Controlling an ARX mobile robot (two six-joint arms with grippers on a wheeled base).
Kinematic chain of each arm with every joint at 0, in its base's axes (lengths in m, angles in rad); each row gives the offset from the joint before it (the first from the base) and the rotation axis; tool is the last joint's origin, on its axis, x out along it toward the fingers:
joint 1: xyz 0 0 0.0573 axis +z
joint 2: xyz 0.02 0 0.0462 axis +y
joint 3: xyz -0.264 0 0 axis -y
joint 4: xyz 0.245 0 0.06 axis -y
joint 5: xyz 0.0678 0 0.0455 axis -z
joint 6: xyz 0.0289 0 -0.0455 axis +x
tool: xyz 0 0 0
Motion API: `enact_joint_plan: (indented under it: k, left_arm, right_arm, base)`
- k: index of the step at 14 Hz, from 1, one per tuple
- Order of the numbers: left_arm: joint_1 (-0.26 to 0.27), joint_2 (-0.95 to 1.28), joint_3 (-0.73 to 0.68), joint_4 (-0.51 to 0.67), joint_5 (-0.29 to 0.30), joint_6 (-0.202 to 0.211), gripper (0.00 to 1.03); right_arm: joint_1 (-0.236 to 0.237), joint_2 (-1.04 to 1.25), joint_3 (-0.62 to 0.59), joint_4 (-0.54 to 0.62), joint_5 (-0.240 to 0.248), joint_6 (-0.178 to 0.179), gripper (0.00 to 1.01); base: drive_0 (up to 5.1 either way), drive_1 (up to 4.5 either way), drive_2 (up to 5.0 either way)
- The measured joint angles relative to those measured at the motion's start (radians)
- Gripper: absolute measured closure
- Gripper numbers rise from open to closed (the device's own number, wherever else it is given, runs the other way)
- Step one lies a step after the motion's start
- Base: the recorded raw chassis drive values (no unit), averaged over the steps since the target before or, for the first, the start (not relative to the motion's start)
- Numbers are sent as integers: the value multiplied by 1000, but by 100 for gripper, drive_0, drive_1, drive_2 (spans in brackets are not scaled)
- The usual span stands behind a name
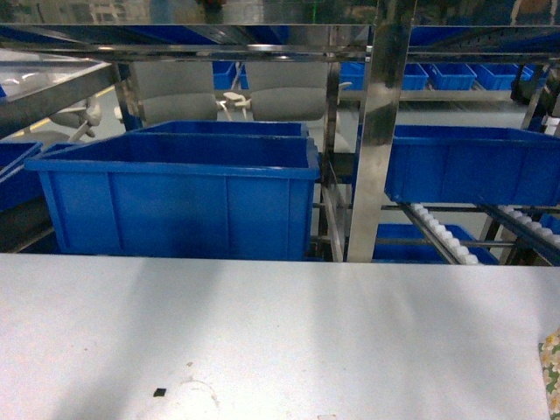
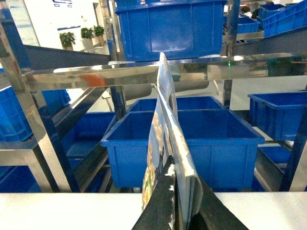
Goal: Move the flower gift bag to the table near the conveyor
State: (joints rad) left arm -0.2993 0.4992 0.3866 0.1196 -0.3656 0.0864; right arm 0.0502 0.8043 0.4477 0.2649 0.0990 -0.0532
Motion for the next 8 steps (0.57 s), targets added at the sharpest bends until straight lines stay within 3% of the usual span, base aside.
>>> enact_joint_plan:
  k: [3,5,6,8]
  left_arm:
    - [0,0,0,0,0,0,101]
    - [0,0,0,0,0,0,101]
    - [0,0,0,0,0,0,101]
    - [0,0,0,0,0,0,101]
  right_arm:
    - [160,-276,-11,-190,198,-7,3]
    - [364,-455,-12,-325,433,-11,3]
    - [444,-474,-16,-301,515,-4,3]
    - [515,-465,-69,-301,595,-2,3]
  base:
    - [0,0,0]
    - [0,0,0]
    - [0,0,0]
    - [0,0,0]
